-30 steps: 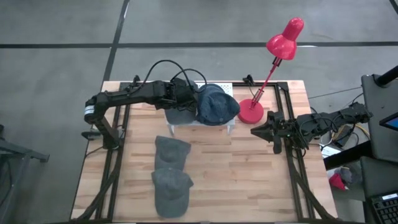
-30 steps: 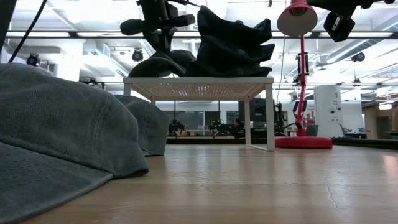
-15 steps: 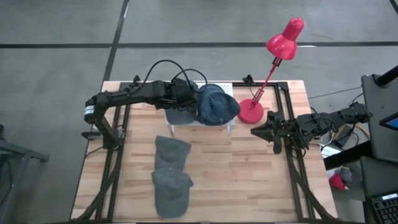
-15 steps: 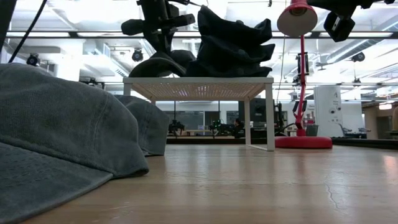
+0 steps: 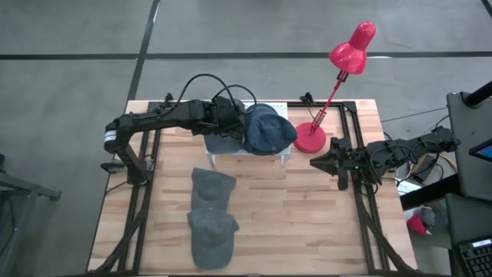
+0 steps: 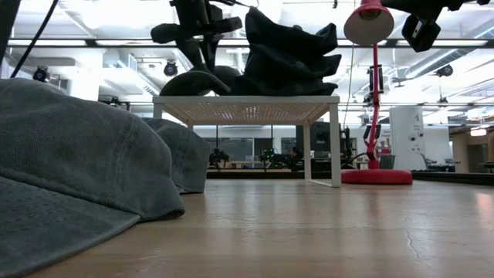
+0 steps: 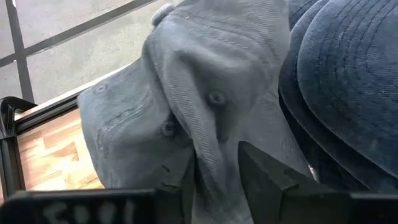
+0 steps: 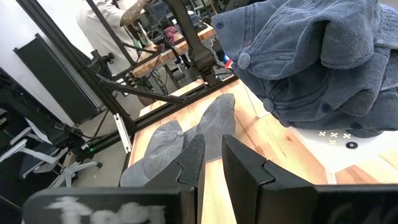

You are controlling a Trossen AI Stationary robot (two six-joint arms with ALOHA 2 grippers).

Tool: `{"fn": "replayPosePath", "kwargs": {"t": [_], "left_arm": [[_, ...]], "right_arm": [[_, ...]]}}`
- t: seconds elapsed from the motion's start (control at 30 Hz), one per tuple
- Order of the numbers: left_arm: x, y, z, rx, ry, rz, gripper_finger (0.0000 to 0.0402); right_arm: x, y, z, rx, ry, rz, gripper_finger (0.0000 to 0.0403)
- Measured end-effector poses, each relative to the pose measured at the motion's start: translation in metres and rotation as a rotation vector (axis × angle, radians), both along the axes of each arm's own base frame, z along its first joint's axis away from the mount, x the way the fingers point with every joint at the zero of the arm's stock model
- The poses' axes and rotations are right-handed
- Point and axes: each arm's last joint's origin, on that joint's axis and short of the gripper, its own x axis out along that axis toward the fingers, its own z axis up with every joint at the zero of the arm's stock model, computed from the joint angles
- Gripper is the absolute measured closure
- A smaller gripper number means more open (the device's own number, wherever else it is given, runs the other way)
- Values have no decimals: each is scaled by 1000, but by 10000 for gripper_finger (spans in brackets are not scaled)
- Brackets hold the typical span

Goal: Pick & Place hat
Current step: Put the left gray cap on the shelf

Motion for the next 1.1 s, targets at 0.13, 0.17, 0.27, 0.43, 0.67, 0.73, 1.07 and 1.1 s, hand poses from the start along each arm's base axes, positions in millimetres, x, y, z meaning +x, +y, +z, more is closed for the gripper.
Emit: {"fn": "replayPosePath", "kwargs": {"t": [0.13, 0.17, 0.27, 0.43, 0.67, 0.73, 1.07, 1.1], "left_arm": [[-1, 0, 1, 2, 0, -3, 256], [-1, 0, 1, 2, -1, -3, 251], [-2, 0, 3, 6, -2, -9, 244], [-5, -1, 11, 15, -26, -14, 243], [-7, -1, 18, 33, -30, -38, 243], [-9, -1, 21, 44, -27, -55, 243], [-35, -12, 48, 33, -80, -103, 243], [-37, -13, 49, 32, -76, -106, 243]], "right_arm": [[0, 0, 0, 0, 0, 0, 351], [0, 0, 0, 0, 0, 0, 351], [0, 0, 0, 0, 0, 0, 351], [0, 0, 0, 0, 0, 0, 351], [0, 0, 0, 0, 0, 0, 351], [0, 0, 0, 0, 0, 0, 351], [0, 0, 0, 0, 0, 0, 351], [0, 0, 0, 0, 0, 0, 351]]}}
